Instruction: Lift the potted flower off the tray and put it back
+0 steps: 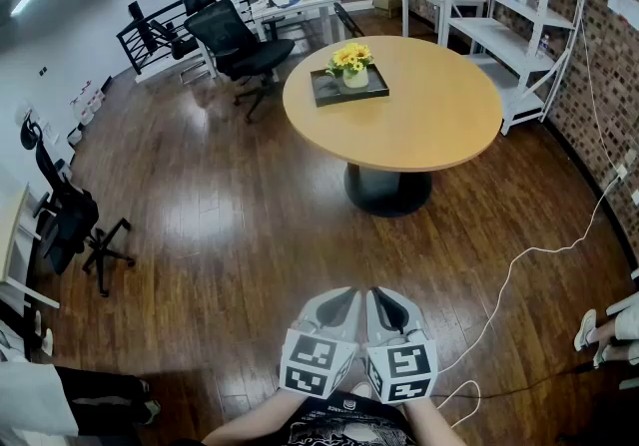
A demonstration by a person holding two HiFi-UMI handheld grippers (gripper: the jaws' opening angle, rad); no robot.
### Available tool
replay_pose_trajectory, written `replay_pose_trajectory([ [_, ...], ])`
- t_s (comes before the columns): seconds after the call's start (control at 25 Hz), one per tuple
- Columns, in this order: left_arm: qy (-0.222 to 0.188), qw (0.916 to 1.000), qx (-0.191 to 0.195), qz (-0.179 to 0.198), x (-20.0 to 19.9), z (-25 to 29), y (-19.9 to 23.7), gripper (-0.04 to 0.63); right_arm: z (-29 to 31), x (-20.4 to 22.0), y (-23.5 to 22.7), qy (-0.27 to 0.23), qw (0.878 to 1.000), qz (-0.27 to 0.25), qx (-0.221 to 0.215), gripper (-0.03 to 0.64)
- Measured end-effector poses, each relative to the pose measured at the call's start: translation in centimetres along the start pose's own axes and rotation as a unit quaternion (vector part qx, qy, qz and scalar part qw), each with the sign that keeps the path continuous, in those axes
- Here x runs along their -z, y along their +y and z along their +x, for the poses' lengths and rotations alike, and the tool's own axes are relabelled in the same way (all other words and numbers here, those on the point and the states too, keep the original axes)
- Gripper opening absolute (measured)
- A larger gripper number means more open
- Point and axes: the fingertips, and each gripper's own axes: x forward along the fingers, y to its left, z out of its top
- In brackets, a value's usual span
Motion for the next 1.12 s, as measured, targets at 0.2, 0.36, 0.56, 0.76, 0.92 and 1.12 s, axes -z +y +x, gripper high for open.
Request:
replay_pose_trajectory([
  [0.2,-0.003,0.9999,0.013,-0.009,-1.1,3.2,3.0,0.004,4.2,-0.8,-0.9,0.009,1.000,-0.008,0.004,0.000],
  [0.36,-0.009,0.9995,0.026,-0.015,-2.9,6.1,6.6,0.004,8.5,-2.2,-1.4,0.017,1.000,-0.015,0.013,0.000],
  [0.56,-0.008,0.9989,0.042,-0.020,-5.2,9.1,12.1,0.004,14.7,-4.4,-1.7,0.025,0.999,-0.010,0.028,0.000],
  [0.76,-0.007,0.9983,0.053,-0.022,-7.0,11.8,17.4,0.005,20.7,-6.5,-2.1,0.026,0.999,-0.005,0.042,0.000],
  [0.92,-0.011,0.9981,0.057,-0.022,-7.7,12.8,21.3,0.004,24.3,-7.5,-1.4,0.022,0.998,-0.008,0.052,0.000],
  [1.12,-0.009,0.9980,0.059,-0.023,-9.9,16.5,25.1,0.004,29.3,-9.7,-3.3,0.022,0.998,-0.002,0.056,0.000],
])
